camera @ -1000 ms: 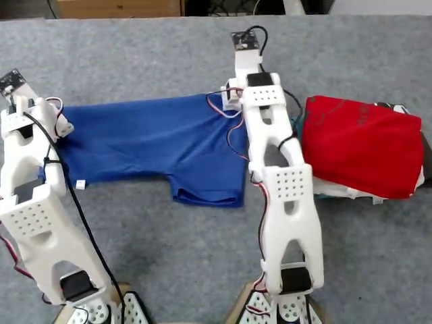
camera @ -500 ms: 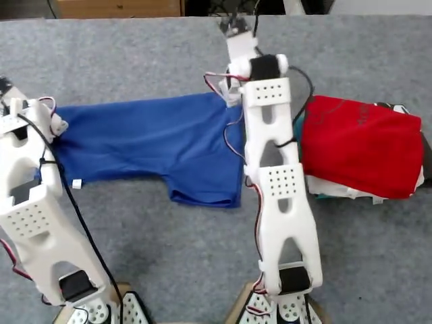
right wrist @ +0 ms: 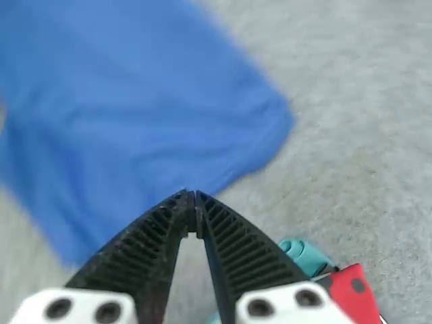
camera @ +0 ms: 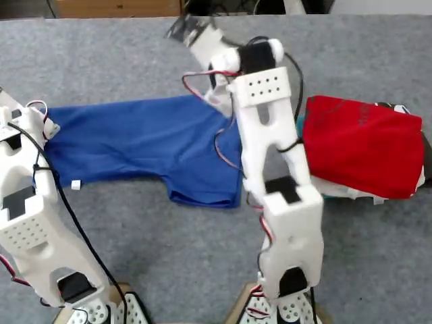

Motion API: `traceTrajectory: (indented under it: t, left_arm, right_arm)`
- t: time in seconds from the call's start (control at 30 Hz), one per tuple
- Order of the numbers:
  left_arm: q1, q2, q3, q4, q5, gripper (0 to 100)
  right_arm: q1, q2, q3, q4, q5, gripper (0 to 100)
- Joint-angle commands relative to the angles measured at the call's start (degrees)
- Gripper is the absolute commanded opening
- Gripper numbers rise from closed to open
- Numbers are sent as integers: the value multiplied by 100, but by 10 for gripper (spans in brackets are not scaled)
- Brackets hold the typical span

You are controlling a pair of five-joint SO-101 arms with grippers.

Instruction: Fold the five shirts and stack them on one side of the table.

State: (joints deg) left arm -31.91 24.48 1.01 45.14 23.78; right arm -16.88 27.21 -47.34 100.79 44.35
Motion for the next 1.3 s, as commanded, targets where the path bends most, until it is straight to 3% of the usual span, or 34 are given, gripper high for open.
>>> traceTrajectory:
  t: [0.0,0.17,0.27,0.33,0.43,0.83,1.27]
  left_arm:
    - [145,-475,75,-273,-88,29]
    - [127,-536,136,-352,-132,37]
    - [277,-536,189,-308,-536,144]
    - [286,-536,224,-299,-185,191]
    - [207,-527,233,-343,-26,167]
    - [136,-492,198,-343,-35,152]
    - [154,-484,198,-343,-264,152]
  right_arm:
    - [-193,-1349,2044,-53,1099,14]
    - [-492,-2651,4769,-1046,1345,38]
    - [-923,-3204,6211,-1714,1363,142]
    - [-1336,-3336,6958,-2075,1389,181]
    - [-1837,-3345,7591,-2444,1380,180]
    - [-1987,-3336,8541,-3886,1380,182]
    - [-1626,-3398,7670,-3393,1424,183]
